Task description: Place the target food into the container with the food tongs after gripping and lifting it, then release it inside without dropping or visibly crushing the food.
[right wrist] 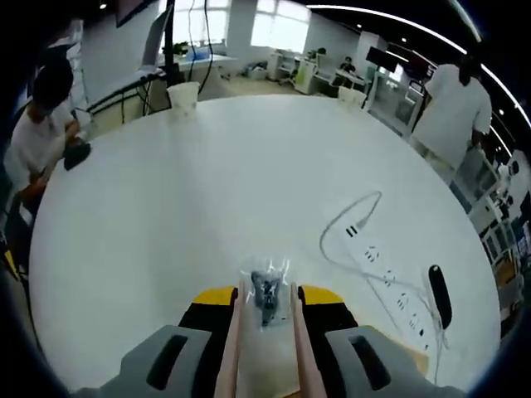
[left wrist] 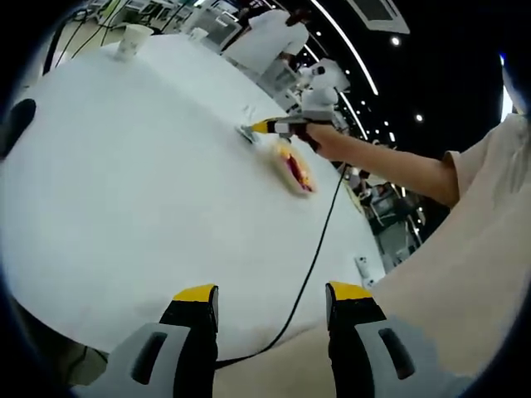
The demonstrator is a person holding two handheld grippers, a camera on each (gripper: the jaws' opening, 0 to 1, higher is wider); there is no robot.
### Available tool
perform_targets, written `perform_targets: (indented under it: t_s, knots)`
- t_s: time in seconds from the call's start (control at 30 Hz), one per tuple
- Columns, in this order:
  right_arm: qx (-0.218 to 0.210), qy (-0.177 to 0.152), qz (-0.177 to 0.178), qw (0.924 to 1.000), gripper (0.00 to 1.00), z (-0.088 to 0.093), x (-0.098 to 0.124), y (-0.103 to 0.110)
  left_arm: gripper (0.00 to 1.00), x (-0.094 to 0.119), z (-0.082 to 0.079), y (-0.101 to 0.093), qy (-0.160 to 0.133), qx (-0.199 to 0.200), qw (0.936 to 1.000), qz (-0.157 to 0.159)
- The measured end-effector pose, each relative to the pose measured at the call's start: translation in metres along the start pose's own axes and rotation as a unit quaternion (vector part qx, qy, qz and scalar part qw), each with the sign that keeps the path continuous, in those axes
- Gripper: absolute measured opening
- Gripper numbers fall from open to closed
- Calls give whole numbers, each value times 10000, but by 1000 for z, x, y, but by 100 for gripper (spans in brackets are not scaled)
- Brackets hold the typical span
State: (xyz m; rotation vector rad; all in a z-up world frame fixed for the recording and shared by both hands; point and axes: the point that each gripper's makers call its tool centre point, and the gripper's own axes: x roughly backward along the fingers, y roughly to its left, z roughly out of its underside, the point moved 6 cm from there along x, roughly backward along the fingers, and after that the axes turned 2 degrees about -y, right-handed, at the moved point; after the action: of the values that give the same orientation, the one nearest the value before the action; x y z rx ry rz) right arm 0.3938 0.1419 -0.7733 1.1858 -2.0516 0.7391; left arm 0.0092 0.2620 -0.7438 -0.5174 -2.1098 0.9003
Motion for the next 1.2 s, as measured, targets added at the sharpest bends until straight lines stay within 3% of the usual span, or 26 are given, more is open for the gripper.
perform_targets:
  t_s: [0.43,0.73,1.2]
  knots:
    - [81,73,-36,9999,28,10,-17,-8,51,-1,0,1,7,50,10000,-6]
    - [37,51,-34,10000,28,7,-17,-7,51,-3,-1,3,23,88,10000,-4]
    - [-314,44,-113,9994,26,11,-23,-9,51,-6,-2,4,41,105,9999,5]
